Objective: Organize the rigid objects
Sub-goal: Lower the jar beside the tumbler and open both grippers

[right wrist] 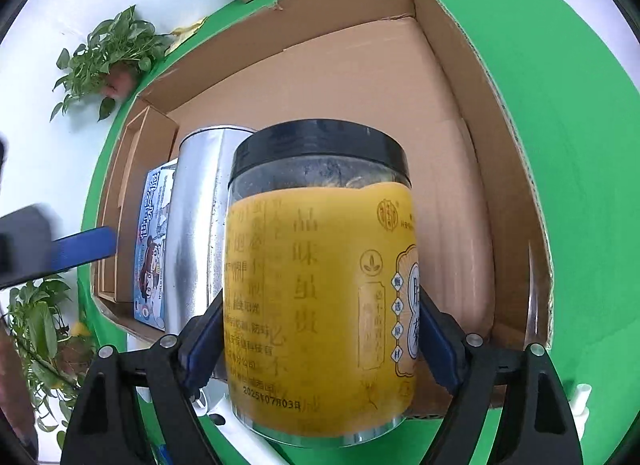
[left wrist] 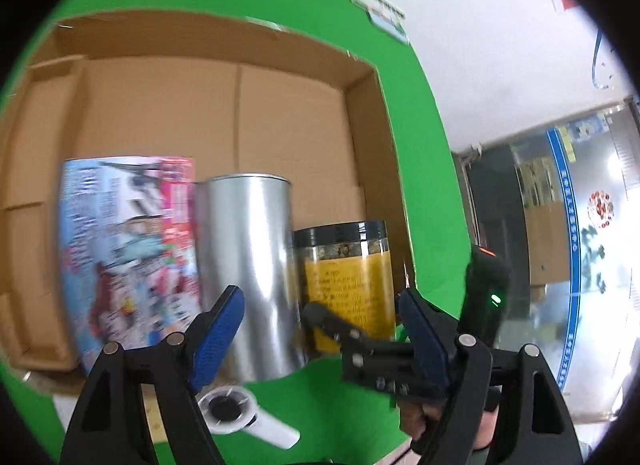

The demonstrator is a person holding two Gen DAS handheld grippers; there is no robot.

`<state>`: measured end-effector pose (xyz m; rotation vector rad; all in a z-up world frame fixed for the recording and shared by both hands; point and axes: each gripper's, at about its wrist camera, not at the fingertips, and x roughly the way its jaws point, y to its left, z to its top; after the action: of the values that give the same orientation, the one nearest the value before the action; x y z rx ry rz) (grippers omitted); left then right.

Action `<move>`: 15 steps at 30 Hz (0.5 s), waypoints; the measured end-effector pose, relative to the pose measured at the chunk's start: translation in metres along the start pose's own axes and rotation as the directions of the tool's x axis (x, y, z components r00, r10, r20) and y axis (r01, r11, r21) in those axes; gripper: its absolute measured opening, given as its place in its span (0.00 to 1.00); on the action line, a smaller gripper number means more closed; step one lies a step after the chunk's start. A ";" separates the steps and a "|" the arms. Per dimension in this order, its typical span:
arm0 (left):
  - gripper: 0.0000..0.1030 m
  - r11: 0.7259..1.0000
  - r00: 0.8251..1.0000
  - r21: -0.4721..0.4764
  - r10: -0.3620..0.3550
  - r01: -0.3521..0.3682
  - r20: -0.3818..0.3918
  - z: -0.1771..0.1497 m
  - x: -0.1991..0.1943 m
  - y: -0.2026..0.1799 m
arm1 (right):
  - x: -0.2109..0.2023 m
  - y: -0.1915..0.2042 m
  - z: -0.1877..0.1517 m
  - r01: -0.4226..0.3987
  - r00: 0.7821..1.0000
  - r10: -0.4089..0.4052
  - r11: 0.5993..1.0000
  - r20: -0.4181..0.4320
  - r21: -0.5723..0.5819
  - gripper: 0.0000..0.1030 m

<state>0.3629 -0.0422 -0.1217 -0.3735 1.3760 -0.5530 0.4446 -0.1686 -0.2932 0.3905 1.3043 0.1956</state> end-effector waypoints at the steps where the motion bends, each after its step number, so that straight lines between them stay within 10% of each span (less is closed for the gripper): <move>1: 0.76 1.000 1.000 -0.005 0.009 -0.009 0.024 -0.007 -0.012 0.002 | 0.000 0.003 0.000 0.007 1.000 -0.007 1.000 0.002 -0.015 0.82; 5: 0.76 0.990 0.983 0.041 0.126 -0.132 0.136 -0.037 -0.050 -0.004 | 0.001 -0.001 -0.005 -0.002 1.000 0.002 1.000 -0.003 -0.011 0.87; 10: 0.78 0.952 0.915 0.056 0.272 -0.301 0.299 -0.085 -0.093 -0.021 | -0.037 0.006 -0.020 -0.031 0.996 0.035 0.998 0.081 -0.053 1.00; 15: 0.78 0.949 0.873 -0.036 0.301 -0.312 0.384 -0.117 -0.121 -0.020 | -0.094 0.021 -0.060 0.005 0.984 0.009 0.997 0.180 -0.076 0.99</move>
<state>0.2328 0.0184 -0.0315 -0.2184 1.0157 -0.2163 0.3644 -0.1726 -0.2136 0.3365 1.1144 0.2066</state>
